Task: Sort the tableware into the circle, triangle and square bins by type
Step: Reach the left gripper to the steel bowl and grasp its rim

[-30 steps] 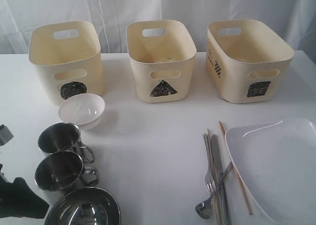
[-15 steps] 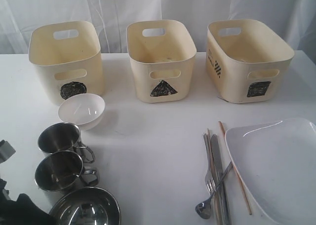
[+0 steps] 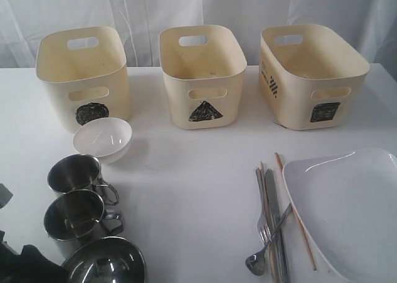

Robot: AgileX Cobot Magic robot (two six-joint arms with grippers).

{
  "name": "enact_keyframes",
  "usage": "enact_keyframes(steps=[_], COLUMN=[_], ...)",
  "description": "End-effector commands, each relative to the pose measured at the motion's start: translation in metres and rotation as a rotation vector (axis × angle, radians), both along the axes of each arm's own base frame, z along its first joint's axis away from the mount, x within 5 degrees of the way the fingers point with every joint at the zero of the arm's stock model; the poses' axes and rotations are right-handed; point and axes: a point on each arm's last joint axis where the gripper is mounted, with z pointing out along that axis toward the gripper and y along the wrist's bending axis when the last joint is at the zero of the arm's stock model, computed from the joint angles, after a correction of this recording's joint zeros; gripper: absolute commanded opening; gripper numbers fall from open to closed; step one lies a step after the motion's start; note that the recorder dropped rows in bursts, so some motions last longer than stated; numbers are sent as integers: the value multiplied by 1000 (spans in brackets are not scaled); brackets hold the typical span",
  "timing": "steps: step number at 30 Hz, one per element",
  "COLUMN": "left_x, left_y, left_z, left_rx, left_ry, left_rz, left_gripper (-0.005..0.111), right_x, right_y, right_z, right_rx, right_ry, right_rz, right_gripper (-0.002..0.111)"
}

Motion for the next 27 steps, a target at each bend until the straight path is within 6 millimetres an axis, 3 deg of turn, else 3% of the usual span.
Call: enact_keyframes(steps=[1, 8, 12, 19, 27], left_x=[2, 5, 5, 2, -3], left_y=[1, 0, -1, -5, -16], left_z=[-7, -17, -19, -16, -4], left_rx=[2, -23, -28, -85, -260], left_ry=[27, 93, 86, 108, 161], left_rz=[40, 72, 35, 4, -39], left_gripper=[68, 62, 44, 0, 0], right_x=[0, 0, 0, 0, 0], right_y=[0, 0, 0, 0, 0], right_z=[1, 1, 1, 1, 1], right_rx=[-10, -10, -10, -10, -10], right_ry=[-10, -10, -10, -11, -11], right_rz=[-4, -4, -4, -3, -3], right_gripper=[0, 0, 0, 0, 0])
